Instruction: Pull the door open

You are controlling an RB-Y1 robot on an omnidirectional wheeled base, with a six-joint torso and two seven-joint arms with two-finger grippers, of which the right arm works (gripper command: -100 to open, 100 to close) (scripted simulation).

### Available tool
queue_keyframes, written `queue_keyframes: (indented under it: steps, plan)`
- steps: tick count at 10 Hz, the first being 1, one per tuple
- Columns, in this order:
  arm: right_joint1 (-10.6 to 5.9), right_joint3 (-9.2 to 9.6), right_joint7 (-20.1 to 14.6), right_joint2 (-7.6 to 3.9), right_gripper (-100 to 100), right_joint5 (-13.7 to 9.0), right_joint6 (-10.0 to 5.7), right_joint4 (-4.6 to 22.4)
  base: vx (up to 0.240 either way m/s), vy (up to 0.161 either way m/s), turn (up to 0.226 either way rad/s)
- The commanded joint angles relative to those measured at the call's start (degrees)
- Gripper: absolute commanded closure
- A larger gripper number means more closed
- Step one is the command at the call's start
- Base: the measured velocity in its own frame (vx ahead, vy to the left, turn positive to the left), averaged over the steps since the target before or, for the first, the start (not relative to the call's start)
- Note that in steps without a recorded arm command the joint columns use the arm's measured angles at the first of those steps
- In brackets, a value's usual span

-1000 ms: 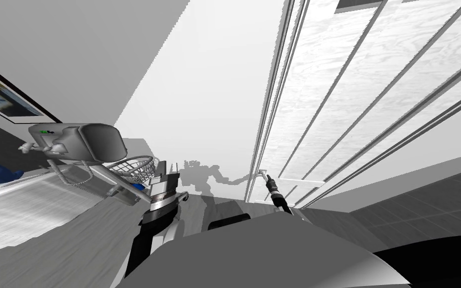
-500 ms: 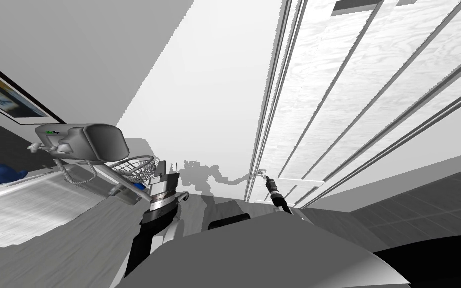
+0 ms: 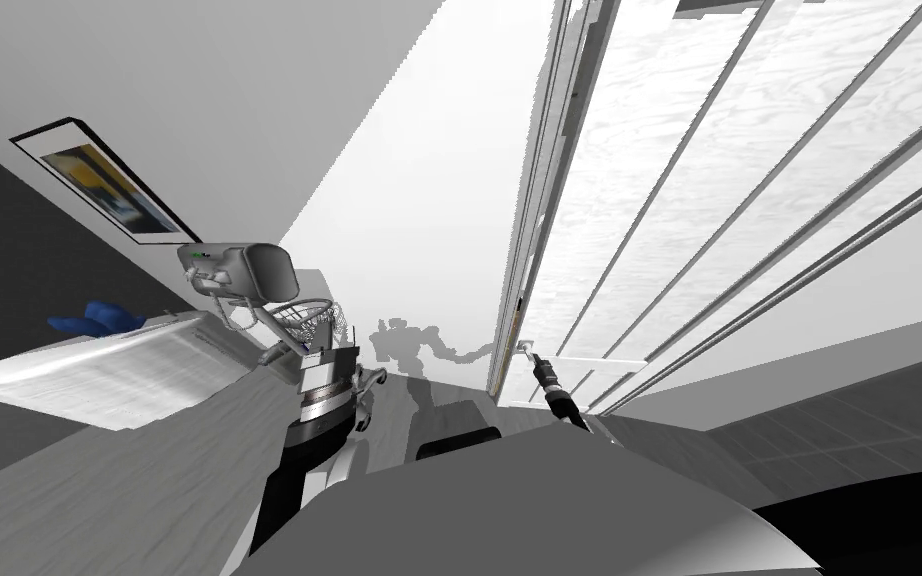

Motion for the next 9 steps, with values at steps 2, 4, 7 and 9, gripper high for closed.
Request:
queue_keyframes:
  steps: [2, 4, 7, 9]
  plan:
    - [0.90, 1.36, -1.8, -1.26, 100, 0.7, -1.57, 0.3, -0.204, -0.048, 0.116]
    - [1.62, 2.36, -3.0, -2.14, 100, 1.2, -2.38, 0.1, -0.209, -0.048, 0.126]
    - [2.87, 3.40, -4.1, -2.88, 100, 1.5, -3.83, 0.1, -0.147, -0.038, 0.112]
    - [4.07, 4.37, -5.4, -4.00, 100, 1.9, -5.55, 0.2, -0.202, -0.051, 0.107]
